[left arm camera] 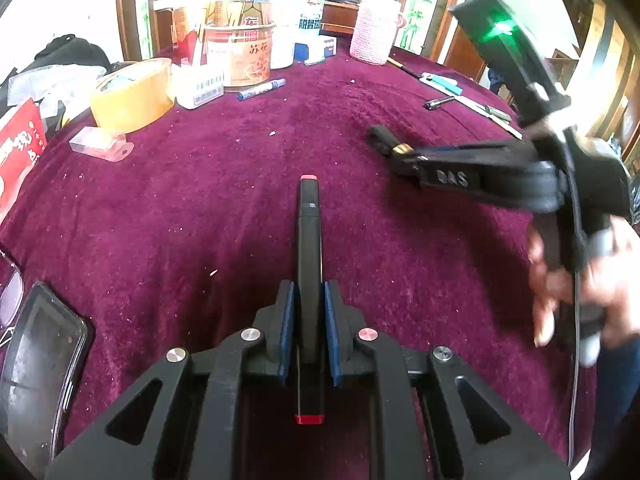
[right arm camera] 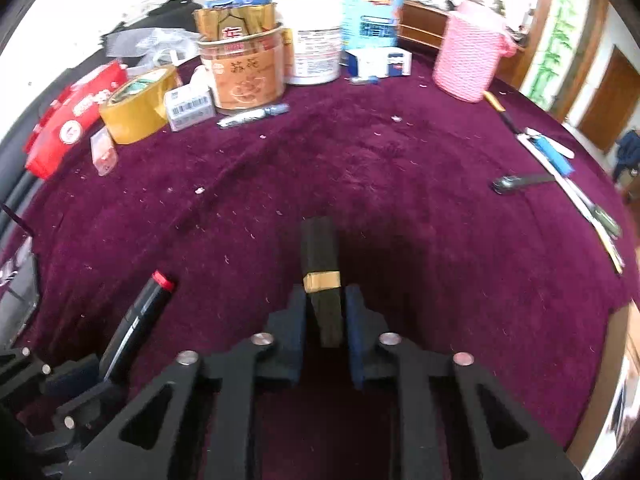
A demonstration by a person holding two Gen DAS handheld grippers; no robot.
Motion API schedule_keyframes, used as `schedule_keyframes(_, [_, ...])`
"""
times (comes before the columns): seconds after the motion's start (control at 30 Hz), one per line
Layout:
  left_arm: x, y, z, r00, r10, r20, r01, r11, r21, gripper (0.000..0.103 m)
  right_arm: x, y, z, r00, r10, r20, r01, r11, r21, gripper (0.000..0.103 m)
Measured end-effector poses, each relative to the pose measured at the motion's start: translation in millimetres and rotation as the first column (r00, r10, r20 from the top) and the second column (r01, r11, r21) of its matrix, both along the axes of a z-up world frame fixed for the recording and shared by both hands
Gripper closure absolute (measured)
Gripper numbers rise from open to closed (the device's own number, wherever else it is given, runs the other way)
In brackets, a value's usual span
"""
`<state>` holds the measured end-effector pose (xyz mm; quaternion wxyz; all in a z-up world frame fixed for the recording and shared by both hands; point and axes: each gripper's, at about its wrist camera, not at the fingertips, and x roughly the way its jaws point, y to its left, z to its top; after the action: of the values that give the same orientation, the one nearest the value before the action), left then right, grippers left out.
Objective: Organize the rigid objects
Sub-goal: 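Grasp the black-and-gold lipstick with the right tool while the left tool holds the marker, then carry the marker and lipstick toward the cardboard tray with both tools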
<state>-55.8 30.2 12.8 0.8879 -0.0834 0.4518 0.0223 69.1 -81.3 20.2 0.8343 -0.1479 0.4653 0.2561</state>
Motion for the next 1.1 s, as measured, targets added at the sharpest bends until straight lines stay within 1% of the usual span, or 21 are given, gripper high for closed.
schedule_keyframes(0.07, [-0.3,-1.3,0.2,1.0,-0.007,0.003,0.007,1.0,-0.001,0.091,-11.7,-10.3,2.7,1.0,-0.022,-0.022,0.023,0.998,0.059,0.088])
schedule_keyframes(0.13, [-1.9,-1.8,2.1,0.999,-0.033,0.017,0.033,0.999,-0.026,0.091,-30.7,-23.2,5.5,0.998,-0.055,-0.029,0.058,0.993,0.105,0.088])
schedule_keyframes(0.23, [-9.2,-6.0,10.3,0.996,-0.039,0.08,0.039,0.999,0.001,0.091,-61.5,-43.6,9.1,0.997,-0.066,-0.046,0.074,0.98,0.186,0.088])
schedule_keyframes(0.3, [-12.4,-11.7,13.6,0.993,-0.053,0.102,0.052,0.999,0.016,0.091,-81.5,-58.2,12.4,0.997,-0.075,-0.025,0.079,0.97,0.23,0.088])
schedule_keyframes(0.37, [-13.2,-16.1,16.0,0.992,-0.062,0.114,0.06,0.998,0.022,0.091,-92.3,-69.2,12.6,0.996,-0.091,-0.002,0.089,0.964,0.25,0.088])
schedule_keyframes(0.43, [-13.1,-20.4,17.8,0.991,-0.064,0.118,0.063,0.998,0.014,0.091,-96.8,-80.0,9.8,0.994,-0.107,0.015,0.099,0.956,0.276,0.088])
schedule_keyframes(0.53, [-11.7,-30.3,20.8,0.99,-0.066,0.126,0.063,0.998,0.033,0.091,-93.9,-88.4,5.7,0.993,-0.119,0.003,0.113,0.947,0.301,0.088])
schedule_keyframes(0.67, [-12.7,-45.8,28.9,0.987,-0.059,0.153,0.044,0.995,0.094,0.091,-95.5,-93.4,11.3,0.992,-0.122,0.03,0.105,0.937,0.333,0.088])
schedule_keyframes(0.8, [-14.8,-55.6,33.8,0.983,-0.043,0.18,0.013,0.986,0.164,0.091,-97.4,-96.0,13.3,0.993,-0.117,0.03,0.099,0.929,0.356,0.088])
schedule_keyframes(0.93, [-17.1,-59.9,33.7,0.982,-0.039,0.185,0.003,0.981,0.193,0.091,-97.0,-97.7,13.0,0.994,-0.105,0.007,0.094,0.92,0.38,0.088])
schedule_keyframes(1.1, [-21.8,-61.4,36.0,0.98,-0.035,0.196,-0.009,0.976,0.219,0.091,-99.5,-98.6,15.3,0.994,-0.107,0.025,0.089,0.917,0.388,0.088])
